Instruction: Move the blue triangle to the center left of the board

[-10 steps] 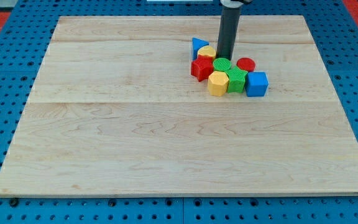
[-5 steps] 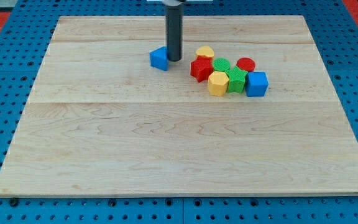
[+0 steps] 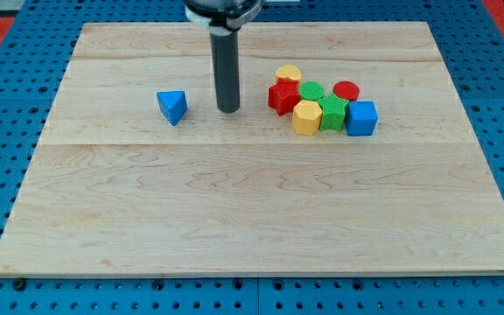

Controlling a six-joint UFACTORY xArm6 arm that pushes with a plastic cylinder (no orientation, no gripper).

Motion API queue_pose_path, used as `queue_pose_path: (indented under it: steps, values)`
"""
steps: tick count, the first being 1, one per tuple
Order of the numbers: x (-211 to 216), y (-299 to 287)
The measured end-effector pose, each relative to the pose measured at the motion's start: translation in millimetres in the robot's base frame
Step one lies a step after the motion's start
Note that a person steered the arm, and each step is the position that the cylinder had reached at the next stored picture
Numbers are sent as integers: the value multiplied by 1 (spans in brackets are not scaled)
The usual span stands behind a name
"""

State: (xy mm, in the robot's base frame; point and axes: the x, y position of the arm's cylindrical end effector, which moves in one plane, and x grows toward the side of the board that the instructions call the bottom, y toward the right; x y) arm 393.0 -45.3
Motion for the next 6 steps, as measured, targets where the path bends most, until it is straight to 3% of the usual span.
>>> queue_pose_path:
  steps: [1, 2, 4, 5, 6]
  values:
    - [-1, -36]
    - [-10, -16]
    - [-12, -124]
    - [-12, -137]
    - [40, -99]
